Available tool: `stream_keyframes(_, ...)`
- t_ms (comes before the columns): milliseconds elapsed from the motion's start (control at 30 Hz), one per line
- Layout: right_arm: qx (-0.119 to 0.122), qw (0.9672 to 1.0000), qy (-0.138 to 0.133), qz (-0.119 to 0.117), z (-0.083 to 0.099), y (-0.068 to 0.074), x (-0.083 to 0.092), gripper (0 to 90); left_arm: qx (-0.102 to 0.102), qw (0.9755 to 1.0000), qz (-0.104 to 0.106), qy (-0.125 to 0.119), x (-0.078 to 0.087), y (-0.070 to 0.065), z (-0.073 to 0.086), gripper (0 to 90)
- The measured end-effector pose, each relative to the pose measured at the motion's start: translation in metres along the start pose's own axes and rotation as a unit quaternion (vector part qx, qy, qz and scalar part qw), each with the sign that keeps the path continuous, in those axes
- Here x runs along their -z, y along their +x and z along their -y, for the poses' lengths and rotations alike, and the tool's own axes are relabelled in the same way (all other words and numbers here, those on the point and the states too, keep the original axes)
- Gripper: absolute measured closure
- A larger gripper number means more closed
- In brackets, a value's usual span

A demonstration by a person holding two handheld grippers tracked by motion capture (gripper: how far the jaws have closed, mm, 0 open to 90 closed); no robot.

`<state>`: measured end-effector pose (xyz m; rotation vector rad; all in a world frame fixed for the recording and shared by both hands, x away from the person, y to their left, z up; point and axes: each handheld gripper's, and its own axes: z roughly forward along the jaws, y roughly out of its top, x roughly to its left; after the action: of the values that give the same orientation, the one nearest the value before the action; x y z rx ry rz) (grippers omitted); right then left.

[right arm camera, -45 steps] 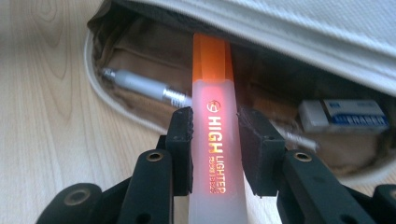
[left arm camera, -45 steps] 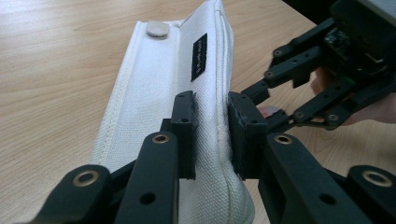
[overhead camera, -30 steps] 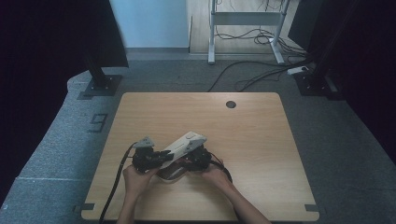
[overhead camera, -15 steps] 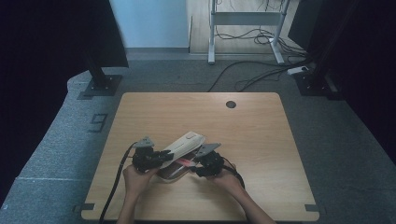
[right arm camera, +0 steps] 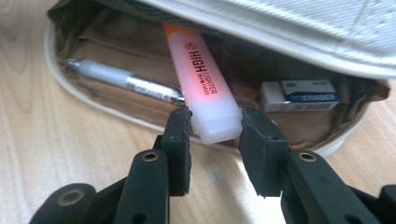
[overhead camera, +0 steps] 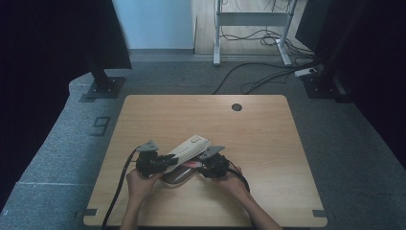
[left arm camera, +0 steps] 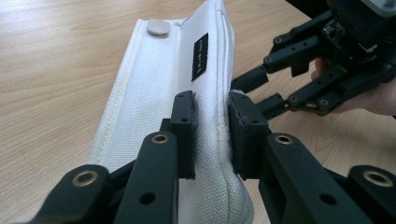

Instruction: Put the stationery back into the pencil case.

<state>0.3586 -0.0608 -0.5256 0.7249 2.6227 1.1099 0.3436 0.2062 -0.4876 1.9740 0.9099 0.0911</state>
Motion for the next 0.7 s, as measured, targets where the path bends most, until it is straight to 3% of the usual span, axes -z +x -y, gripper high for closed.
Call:
stream_keyframes(500,-0.001,0.9995,0.002,0.032,-0.009,-0.02,-0.007,55.5,-0.001,1.0,-0.002,0.0,0.0,0.001,0.0,73.3)
stream_keyframes(700,-0.013,0.9988,-0.001,0.046,-0.008,-0.03,-0.005,53.5,0.0,1.0,-0.001,0.0,0.0,0.001,0.0,73.3)
